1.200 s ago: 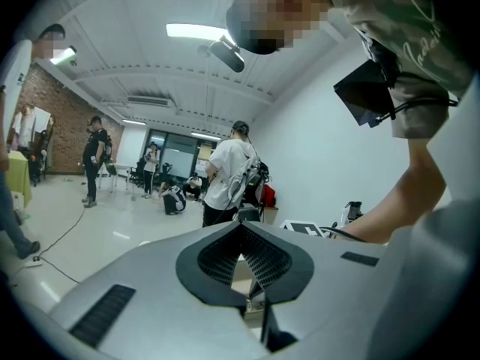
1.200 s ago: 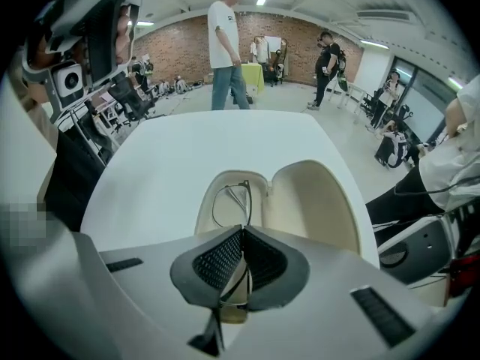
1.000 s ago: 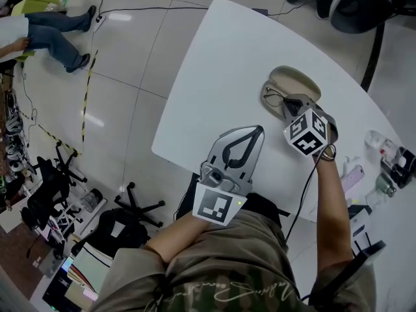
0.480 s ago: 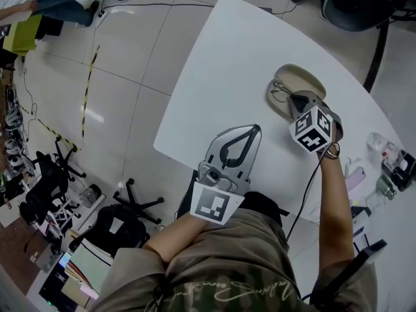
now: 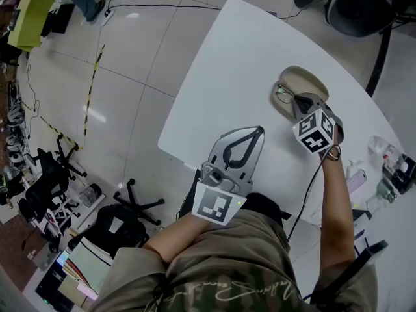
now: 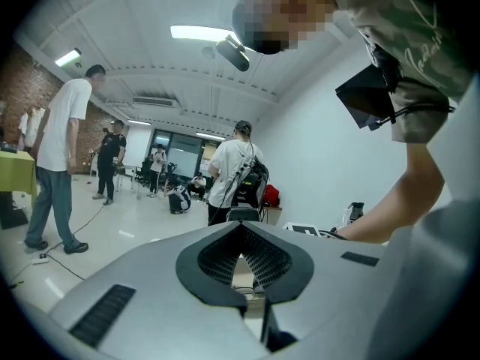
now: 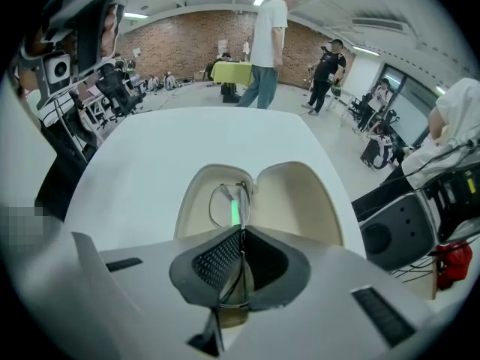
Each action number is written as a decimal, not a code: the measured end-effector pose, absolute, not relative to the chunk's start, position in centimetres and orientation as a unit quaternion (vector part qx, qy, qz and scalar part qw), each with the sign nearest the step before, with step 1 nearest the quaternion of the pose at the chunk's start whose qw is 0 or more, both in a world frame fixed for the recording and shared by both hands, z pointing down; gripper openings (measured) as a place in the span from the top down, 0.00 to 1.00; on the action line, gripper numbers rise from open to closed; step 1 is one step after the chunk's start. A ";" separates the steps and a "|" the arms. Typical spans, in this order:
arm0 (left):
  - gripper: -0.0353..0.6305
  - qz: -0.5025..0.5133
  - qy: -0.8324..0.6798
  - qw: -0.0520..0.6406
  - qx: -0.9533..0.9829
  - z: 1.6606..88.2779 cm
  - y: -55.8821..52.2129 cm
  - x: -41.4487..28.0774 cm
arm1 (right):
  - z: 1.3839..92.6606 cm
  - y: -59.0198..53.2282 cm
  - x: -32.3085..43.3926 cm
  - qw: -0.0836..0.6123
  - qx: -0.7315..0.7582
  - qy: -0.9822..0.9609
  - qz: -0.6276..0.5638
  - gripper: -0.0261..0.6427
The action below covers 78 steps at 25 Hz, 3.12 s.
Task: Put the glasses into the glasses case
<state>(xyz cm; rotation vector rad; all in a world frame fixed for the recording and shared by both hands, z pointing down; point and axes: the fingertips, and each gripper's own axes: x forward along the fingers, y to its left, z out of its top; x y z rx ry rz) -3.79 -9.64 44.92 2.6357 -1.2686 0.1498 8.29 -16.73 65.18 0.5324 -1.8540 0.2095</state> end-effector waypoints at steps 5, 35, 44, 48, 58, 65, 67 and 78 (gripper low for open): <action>0.95 0.046 -0.433 0.104 0.894 42.2 -11.1 -3.3 | 64.7 -16.6 8.1 0.561 0.231 -0.791 0.081 0.93; 0.95 0.026 -0.438 0.076 0.895 42.8 -18.1 2.8 | 61.7 -15.7 8.8 0.538 0.284 -0.791 0.063 0.93; 0.95 0.025 -0.437 0.112 0.892 42.2 -17.4 3.7 | 59.9 -15.7 9.1 0.491 0.321 -0.806 0.078 0.93; 0.95 0.027 -0.435 0.105 0.894 42.3 -17.0 4.0 | 59.3 -15.3 9.2 0.475 0.337 -0.809 0.081 0.93; 0.95 0.008 -0.410 0.110 0.905 41.9 -16.7 3.8 | 55.6 -15.8 9.3 0.432 0.416 -0.797 0.063 0.94; 0.95 0.005 -0.379 0.102 0.920 40.1 -16.2 1.8 | 50.4 -15.9 6.9 0.360 0.489 -0.793 0.051 0.94; 0.95 0.004 -0.374 0.101 0.922 39.7 -16.1 1.4 | 50.1 -15.4 6.2 0.358 0.490 -0.792 0.061 0.94; 0.95 -0.003 -0.358 0.090 0.929 39.8 -14.3 1.6 | 48.6 -12.4 6.9 0.277 0.564 -0.771 0.107 0.94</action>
